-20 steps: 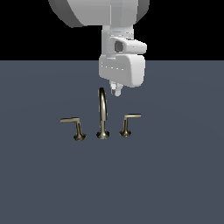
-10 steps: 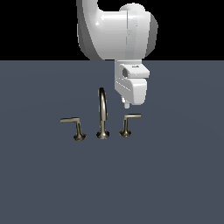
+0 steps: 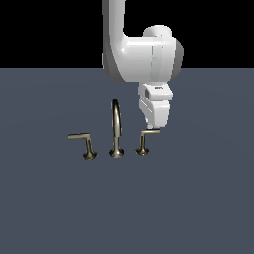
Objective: Turn on the faucet by rotating a designated handle.
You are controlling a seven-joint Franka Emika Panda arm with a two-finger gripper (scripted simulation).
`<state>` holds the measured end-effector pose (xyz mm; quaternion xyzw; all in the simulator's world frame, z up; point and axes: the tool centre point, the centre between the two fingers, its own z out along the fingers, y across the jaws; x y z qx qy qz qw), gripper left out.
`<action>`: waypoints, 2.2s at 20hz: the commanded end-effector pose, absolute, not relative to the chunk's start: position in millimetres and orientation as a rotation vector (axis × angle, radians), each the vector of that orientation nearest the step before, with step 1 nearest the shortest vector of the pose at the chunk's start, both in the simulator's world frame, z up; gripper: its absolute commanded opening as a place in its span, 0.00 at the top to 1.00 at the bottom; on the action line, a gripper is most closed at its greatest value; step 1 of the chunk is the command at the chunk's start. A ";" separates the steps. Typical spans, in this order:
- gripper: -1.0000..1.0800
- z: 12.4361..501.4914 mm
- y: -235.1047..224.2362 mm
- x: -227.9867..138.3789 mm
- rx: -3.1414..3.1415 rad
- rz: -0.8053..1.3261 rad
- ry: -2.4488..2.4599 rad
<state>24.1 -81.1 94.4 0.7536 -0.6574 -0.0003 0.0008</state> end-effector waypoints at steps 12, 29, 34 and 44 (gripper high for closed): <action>1.00 90.8 -95.6 10.5 2.349 0.000 -2.085; 1.00 90.9 -100.9 -33.0 2.354 0.003 -2.084; 1.00 90.9 -101.5 -47.7 2.350 0.001 -2.086; 1.00 90.9 -76.0 -65.4 2.351 0.005 -2.087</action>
